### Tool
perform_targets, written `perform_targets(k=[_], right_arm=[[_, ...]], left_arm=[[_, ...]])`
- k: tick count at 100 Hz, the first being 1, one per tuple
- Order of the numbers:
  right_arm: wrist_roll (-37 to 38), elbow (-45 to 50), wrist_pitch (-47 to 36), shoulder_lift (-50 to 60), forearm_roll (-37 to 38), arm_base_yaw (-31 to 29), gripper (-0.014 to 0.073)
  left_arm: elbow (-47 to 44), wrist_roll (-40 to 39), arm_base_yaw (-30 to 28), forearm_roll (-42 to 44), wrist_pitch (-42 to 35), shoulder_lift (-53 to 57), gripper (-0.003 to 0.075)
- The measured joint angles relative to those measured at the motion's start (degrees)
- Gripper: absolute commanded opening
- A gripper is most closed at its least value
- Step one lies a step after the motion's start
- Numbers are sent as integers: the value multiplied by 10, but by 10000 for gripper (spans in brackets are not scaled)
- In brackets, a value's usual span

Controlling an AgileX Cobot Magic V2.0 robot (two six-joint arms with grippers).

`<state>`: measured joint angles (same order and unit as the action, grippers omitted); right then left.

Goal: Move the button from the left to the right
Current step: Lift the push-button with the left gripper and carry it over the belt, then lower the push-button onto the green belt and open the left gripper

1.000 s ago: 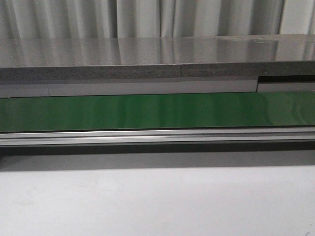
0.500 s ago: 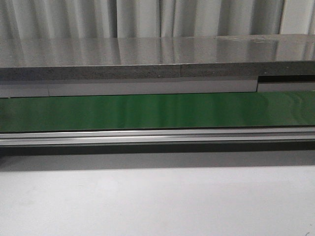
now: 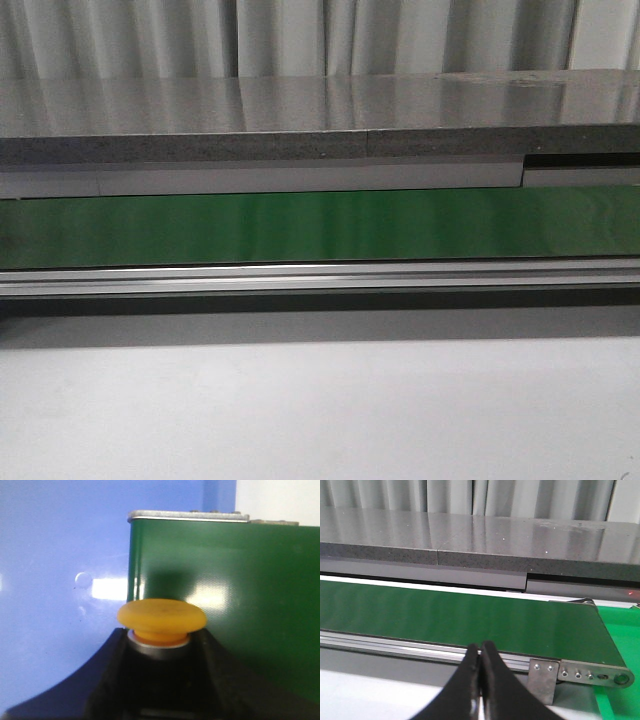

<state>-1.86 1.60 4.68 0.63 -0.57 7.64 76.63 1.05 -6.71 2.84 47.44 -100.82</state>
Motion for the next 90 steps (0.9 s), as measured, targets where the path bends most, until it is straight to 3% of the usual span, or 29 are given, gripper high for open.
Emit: perform_targets(k=[55,69,90], right_arm=[[0,0,0,0,0,0,-68],[0,0,0,0,0,0,-68],[0,0,0,0,0,0,-68]], left_arm=[[0,5,0,0,-6,-3,2],[0,19,0,-15,-6,-17,137],[0,30,1,-28,-6,-37,445]])
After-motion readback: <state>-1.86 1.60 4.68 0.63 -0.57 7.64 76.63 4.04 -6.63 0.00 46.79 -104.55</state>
